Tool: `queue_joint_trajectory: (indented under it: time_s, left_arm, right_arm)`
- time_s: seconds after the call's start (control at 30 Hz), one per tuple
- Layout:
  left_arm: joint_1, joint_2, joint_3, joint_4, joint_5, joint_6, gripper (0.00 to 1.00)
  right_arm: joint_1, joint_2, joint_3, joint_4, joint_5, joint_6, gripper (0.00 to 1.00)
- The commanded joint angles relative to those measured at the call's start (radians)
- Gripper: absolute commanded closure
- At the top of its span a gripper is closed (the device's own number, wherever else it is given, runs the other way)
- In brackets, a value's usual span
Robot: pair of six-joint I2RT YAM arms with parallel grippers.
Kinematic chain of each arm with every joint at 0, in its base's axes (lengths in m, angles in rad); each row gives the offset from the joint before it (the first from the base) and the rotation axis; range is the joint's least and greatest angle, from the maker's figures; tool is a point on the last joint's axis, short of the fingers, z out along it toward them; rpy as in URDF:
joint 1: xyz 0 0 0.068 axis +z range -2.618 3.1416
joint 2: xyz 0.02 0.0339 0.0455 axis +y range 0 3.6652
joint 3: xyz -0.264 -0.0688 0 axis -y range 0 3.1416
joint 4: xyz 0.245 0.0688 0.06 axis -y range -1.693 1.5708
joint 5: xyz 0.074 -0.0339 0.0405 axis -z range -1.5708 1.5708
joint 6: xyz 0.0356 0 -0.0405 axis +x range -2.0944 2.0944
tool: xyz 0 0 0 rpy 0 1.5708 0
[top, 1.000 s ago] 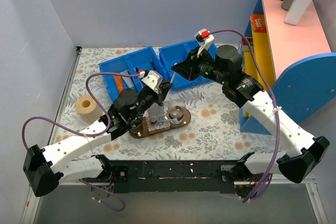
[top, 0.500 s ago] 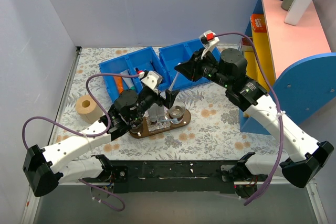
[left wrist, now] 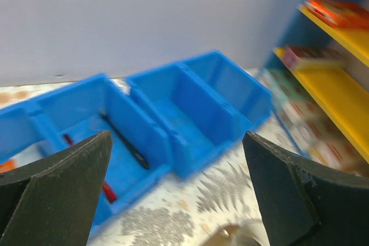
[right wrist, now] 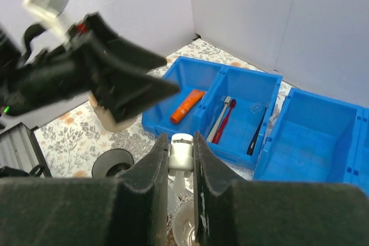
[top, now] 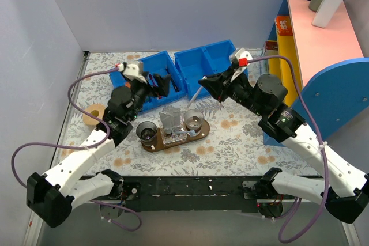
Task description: Prepare toiletry sets of a toothbrush and toothpaste on the tray
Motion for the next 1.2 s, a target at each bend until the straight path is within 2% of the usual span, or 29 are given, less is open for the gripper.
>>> queue_joint_trajectory:
  time_s: [0.0,0.17,0.23,0.37,0.6,0.83,1.17]
  left_arm:
    - [0.15,-0.012,0.072,-0.063,-0.011,-0.145,0.02]
    - [0.262,0.001,0.095,-0.097,-0.062,-0.15,0.02]
    - [0.274,-0.012,0.081,-0.082,-0.128,-0.122,0.02]
    - [0.276,-0.03,0.059,-0.053,-0.167,-0.068,0.02]
    - [0.276,-0.01,0.07,-0.07,-0.159,-0.074,0.02]
    - [0.276,-0.007,0.07,-0.068,-0.154,-0.064,0.02]
    - [0.276,-0.021,0.066,-0.062,-0.153,-0.054,0.02]
  right_arm:
    - [0.088,-0.037,-0.016,0.096,0.038,-0.12,0.99]
    - [0.215,-0.03,-0.01,0.086,0.111,-0.226,0.99]
    - [0.247,-0.023,-0.004,0.078,0.125,-0.251,0.99]
    - [0.318,-0.011,0.019,0.043,0.147,-0.289,0.99]
    - [0.414,0.02,0.025,-0.008,0.177,-0.323,0.99]
    - [0.569,0.129,0.053,-0.02,0.268,-0.407,0.99]
    - [0.58,0.247,0.076,0.001,0.231,-0.443,0.99]
